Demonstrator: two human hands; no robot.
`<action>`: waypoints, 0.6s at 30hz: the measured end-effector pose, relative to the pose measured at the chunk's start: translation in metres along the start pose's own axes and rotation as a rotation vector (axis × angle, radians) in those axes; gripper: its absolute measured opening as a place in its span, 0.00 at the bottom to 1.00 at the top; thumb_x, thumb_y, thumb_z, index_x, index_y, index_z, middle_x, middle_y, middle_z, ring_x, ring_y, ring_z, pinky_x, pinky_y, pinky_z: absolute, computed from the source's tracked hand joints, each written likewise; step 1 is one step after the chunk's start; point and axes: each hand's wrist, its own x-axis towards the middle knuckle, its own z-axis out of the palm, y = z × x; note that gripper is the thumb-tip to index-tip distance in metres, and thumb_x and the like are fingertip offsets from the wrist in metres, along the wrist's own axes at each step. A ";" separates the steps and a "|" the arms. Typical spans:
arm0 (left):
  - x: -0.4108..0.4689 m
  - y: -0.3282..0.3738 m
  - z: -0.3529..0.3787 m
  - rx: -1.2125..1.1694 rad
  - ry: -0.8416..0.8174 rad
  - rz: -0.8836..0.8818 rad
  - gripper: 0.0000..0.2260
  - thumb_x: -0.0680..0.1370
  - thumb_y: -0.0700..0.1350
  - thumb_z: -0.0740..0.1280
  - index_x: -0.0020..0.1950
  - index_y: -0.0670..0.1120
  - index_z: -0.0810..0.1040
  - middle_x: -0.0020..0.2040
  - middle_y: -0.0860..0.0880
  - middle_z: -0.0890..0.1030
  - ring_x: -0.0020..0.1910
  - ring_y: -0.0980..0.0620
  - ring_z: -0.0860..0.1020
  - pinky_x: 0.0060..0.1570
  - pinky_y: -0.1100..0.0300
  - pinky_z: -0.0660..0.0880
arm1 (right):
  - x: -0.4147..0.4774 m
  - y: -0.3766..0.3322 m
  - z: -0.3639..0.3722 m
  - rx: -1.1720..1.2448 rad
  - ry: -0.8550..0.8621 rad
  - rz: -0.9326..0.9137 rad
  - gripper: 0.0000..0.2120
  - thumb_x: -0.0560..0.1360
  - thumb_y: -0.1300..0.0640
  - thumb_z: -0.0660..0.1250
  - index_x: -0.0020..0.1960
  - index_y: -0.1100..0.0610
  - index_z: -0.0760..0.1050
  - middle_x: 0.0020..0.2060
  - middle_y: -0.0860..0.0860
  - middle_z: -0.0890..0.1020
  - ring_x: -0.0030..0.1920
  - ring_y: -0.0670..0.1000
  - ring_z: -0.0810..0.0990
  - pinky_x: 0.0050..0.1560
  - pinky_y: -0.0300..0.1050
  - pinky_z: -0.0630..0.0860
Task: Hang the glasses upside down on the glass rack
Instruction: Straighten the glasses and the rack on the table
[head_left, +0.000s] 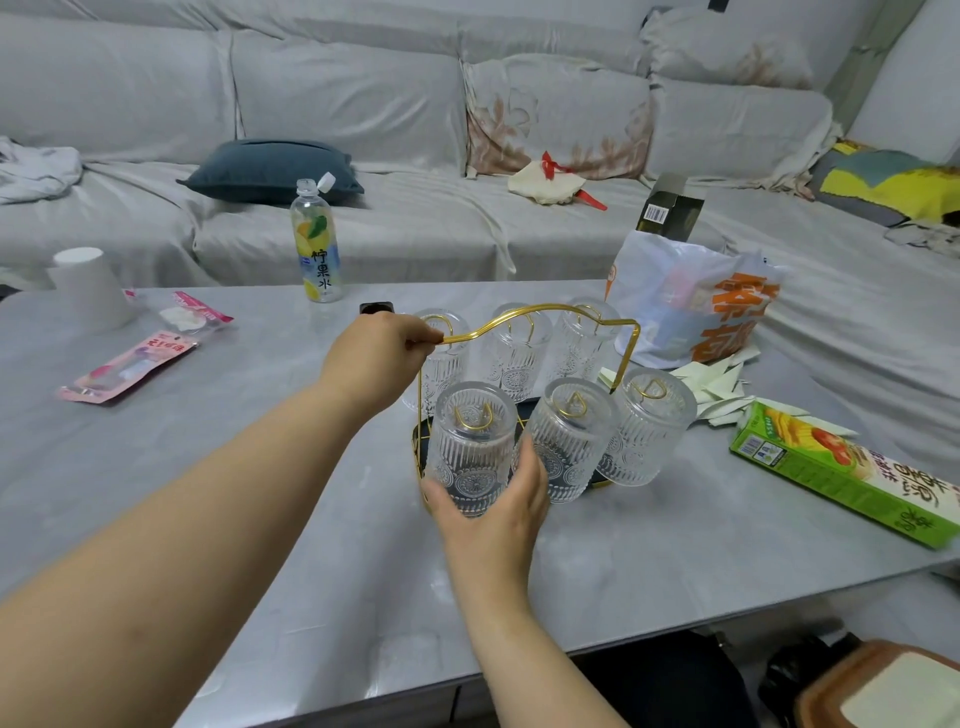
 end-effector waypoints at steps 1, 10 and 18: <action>0.000 0.000 0.000 0.016 -0.002 0.008 0.09 0.75 0.41 0.62 0.51 0.44 0.79 0.52 0.41 0.82 0.51 0.42 0.77 0.49 0.53 0.73 | -0.003 0.001 -0.007 0.007 -0.002 -0.015 0.40 0.60 0.57 0.76 0.66 0.60 0.60 0.64 0.57 0.67 0.66 0.55 0.63 0.65 0.41 0.57; -0.001 0.018 0.008 0.141 -0.032 0.168 0.10 0.75 0.41 0.61 0.55 0.43 0.76 0.55 0.42 0.80 0.53 0.41 0.75 0.46 0.53 0.71 | 0.023 0.027 -0.080 0.048 0.138 0.029 0.24 0.65 0.68 0.71 0.59 0.64 0.67 0.54 0.58 0.72 0.58 0.60 0.71 0.60 0.46 0.66; 0.000 0.018 0.013 0.088 -0.011 0.152 0.11 0.75 0.37 0.60 0.54 0.44 0.78 0.56 0.44 0.80 0.53 0.42 0.76 0.44 0.57 0.67 | 0.106 -0.032 -0.132 -0.632 -0.443 -0.506 0.31 0.63 0.56 0.72 0.63 0.57 0.66 0.64 0.57 0.71 0.65 0.56 0.65 0.66 0.45 0.56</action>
